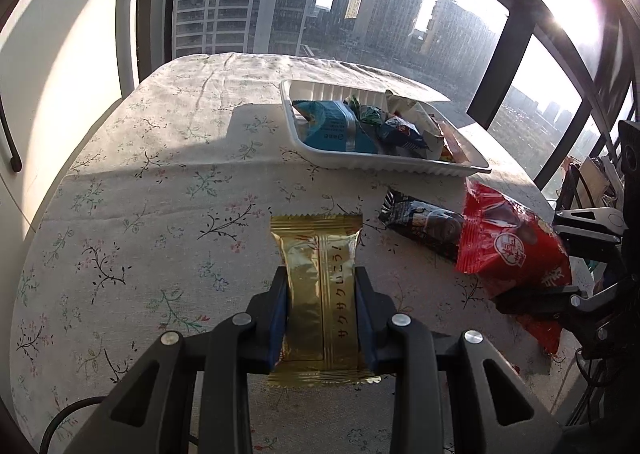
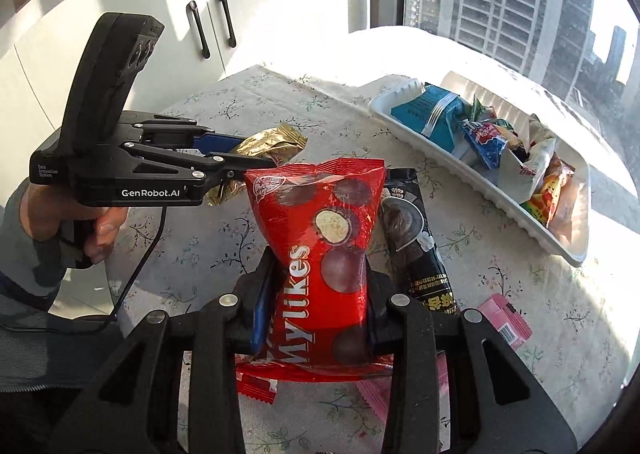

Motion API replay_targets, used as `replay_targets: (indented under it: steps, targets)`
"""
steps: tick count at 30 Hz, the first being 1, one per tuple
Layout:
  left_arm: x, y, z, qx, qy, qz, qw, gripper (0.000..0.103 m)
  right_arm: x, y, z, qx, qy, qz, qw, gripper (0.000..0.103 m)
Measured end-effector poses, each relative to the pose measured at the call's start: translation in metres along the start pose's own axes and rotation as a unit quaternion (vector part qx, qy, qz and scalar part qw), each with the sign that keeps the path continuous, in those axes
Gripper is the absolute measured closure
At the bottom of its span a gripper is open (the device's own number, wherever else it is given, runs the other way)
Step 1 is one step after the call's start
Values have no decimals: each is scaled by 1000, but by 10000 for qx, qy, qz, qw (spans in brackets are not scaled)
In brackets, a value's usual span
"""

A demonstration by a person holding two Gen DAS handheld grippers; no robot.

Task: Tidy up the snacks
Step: 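Hold the gold wafer packet with the left tool while the right tool grasps the red Mylikes bag, then lower the gold packet into the tray with the left tool while the right tool places the Mylikes bag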

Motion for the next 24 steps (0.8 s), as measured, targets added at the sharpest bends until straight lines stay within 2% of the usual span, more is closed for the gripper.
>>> replay_targets:
  steps: [3, 5, 8, 11, 16, 24]
  targets:
    - [2, 2, -19, 72, 112, 14, 9999, 71, -22, 27, -20, 380, 459, 169, 9981, 70]
    - [5, 5, -36, 182, 224, 14, 9996, 71, -37, 57, -33, 705, 724, 498, 9936, 70]
    - [18, 10, -63, 309, 311, 40, 9990, 71, -54, 116, -49, 1367, 1087, 1061, 9789, 70]
    - [39, 15, -91, 400, 347, 80, 9986, 71, -65, 168, -61, 1674, 1336, 1738, 9612, 70]
    - [91, 19, -128, 504, 250, 10, 9984, 71, -46, 225, -73, 1954, 1344, 2044, 9497, 70]
    - [161, 29, -147, 680, -3, -133, 9976, 71, 22, 266, -62, 2027, 895, 2192, 9502, 70]
Point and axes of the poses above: each gripper's, at about its wrist camera, not at the fingertips, and x roughly the way its jaws point, y to its right, z to its underside, the point moved 7 cm from there along x, roughly the way its jaws point, and after that the axes turned 14 degrees about y, right-handed, at the moved point
